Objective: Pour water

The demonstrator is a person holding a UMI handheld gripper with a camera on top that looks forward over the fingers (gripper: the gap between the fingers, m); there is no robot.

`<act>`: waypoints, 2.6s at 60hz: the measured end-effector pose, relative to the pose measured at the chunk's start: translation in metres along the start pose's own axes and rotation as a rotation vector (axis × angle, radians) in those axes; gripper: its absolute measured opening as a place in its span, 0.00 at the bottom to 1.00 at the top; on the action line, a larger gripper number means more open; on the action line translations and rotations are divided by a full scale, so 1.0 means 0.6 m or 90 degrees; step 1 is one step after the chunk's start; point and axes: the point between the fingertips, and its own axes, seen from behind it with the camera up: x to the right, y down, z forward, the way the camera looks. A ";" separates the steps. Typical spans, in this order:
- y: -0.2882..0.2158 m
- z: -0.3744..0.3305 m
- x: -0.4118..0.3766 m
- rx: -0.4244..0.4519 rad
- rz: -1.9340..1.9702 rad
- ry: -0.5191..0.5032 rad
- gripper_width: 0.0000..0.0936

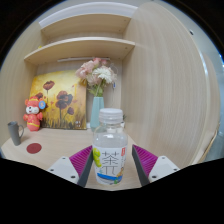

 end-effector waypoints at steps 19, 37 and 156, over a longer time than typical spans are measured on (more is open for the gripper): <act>-0.001 0.010 -0.016 0.009 -0.020 0.009 0.45; -0.033 0.009 -0.039 0.006 -0.093 0.017 0.40; -0.303 0.002 -0.616 0.198 -0.288 -0.226 0.43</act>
